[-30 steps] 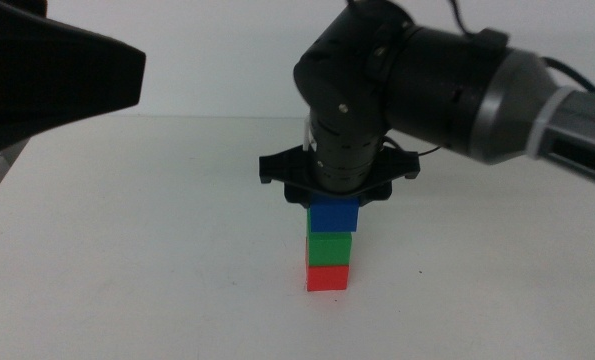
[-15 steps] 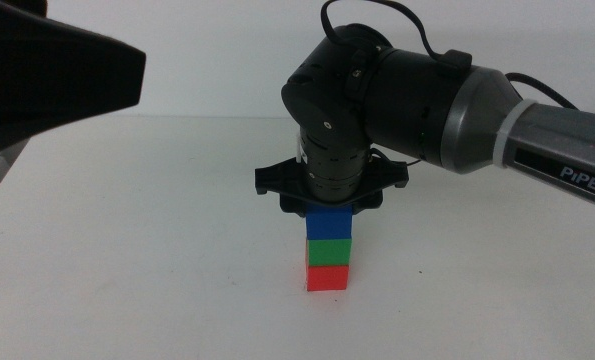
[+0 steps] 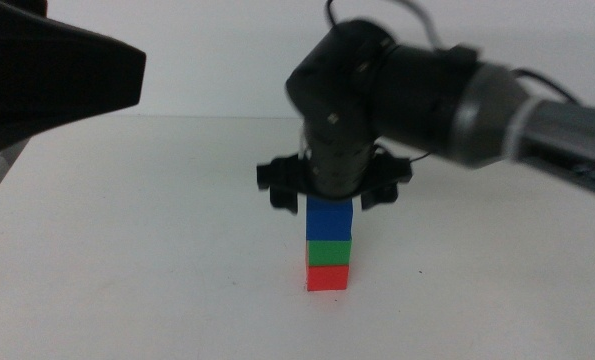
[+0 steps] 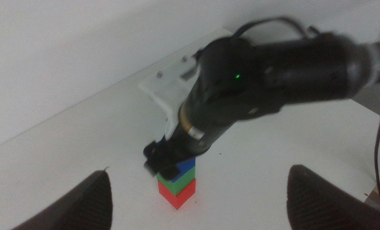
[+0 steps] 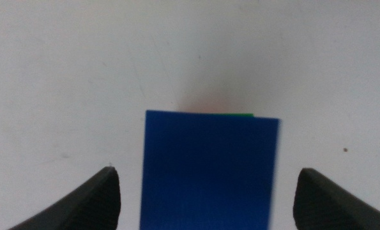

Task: Stack red cubes first, then green, then blue cubes in a specific spot.

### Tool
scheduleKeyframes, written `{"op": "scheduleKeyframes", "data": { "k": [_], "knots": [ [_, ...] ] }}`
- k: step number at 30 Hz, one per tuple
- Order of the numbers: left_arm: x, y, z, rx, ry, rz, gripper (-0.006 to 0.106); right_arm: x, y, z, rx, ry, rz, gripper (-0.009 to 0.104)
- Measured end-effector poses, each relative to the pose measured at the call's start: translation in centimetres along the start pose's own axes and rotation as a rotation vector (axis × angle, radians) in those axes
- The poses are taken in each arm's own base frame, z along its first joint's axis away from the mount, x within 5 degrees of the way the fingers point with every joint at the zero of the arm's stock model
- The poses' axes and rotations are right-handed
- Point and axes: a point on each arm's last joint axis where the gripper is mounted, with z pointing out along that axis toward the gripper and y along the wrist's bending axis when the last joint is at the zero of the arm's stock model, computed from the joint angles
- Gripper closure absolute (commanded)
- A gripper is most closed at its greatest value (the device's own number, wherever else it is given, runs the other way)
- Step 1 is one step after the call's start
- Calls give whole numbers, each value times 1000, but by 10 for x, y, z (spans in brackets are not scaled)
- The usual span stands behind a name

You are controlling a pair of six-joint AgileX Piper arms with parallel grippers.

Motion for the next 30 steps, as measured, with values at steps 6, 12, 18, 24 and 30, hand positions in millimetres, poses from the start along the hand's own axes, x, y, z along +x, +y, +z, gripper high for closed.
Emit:
{"op": "scheduleKeyframes", "data": {
  "k": [6, 12, 18, 24, 30],
  "knots": [
    [0, 0, 0, 0, 0, 0, 7, 4, -51, -87, -77, -158, 3, 2],
    [0, 0, 0, 0, 0, 0, 7, 43, -155, -146, -114, -306, -3, 2],
    [0, 0, 0, 0, 0, 0, 7, 90, -236, -159, -150, -508, 4, 2],
    [0, 0, 0, 0, 0, 0, 7, 107, -255, -157, -168, -606, -48, 2],
    [0, 0, 0, 0, 0, 0, 7, 105, -254, -158, -187, -631, -53, 2]
  ]
}}
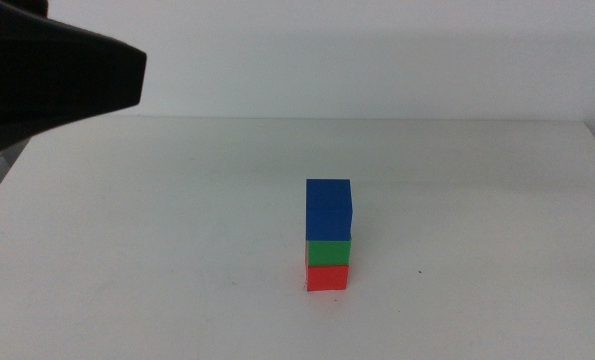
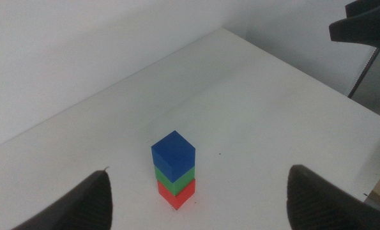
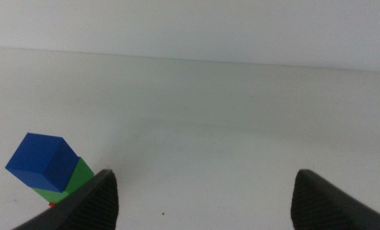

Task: Stack red cubes first, then green, then blue cubes in a specific spot.

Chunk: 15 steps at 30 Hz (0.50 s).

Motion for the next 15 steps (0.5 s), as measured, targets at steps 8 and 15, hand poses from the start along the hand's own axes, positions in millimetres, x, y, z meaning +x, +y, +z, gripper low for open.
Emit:
{"op": "scheduleKeyframes", "data": {
  "k": [8, 15],
  "knots": [
    [2, 3, 3, -30, 4, 15, 7, -1, 0, -1, -2, -12, 3, 2],
    [31, 25, 37, -183, -78, 21, 7, 26, -6, 10, 41, -61, -26, 2]
  ]
}}
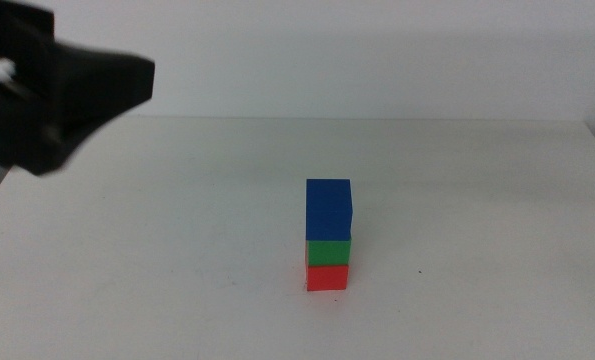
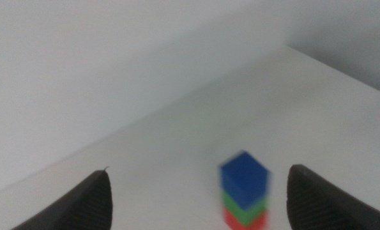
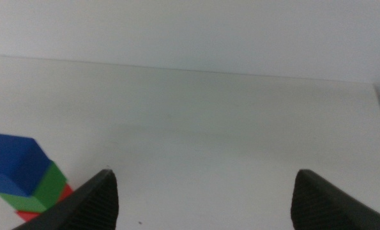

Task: Stack red cubes first, then green, then blue cubes in a specific spot.

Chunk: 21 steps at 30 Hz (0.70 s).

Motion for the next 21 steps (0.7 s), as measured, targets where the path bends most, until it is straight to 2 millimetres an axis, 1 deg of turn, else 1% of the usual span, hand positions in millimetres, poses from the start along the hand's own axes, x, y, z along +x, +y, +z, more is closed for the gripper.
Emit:
{"op": "scheduleKeyframes", "data": {
  "k": [1, 4, 6, 7, 9, 12, 14, 17, 19, 21],
  "knots": [
    [7, 3, 4, -24, -34, -6, 7, 9, -1, 2, 6, -9, -2, 2],
    [43, 15, 16, -121, -88, -32, 7, 39, -3, 9, 8, -51, 20, 2],
    [77, 23, 18, -197, -102, -54, 7, 59, -5, 11, 18, -100, 22, 2],
    [91, 26, 16, -234, -100, -66, 7, 71, -6, 10, 26, -122, 17, 2],
    [129, 28, 10, -303, -89, -91, 7, 94, -8, 3, 50, -167, -11, 2],
    [176, 22, -2, -378, -113, -145, 7, 128, -12, -5, 95, -210, -31, 2],
    [199, 18, -7, -405, -148, -205, 7, 149, -16, -7, 135, -229, -23, 2],
    [227, 13, -8, -445, -196, -274, 7, 173, -20, -6, 198, -249, -6, 2],
    [243, 11, -5, -471, -208, -295, 7, 184, -21, -5, 224, -268, -2, 2],
    [255, 12, 0, -493, -191, -314, 7, 188, -21, -6, 233, -293, -2, 2]
  ]
}}
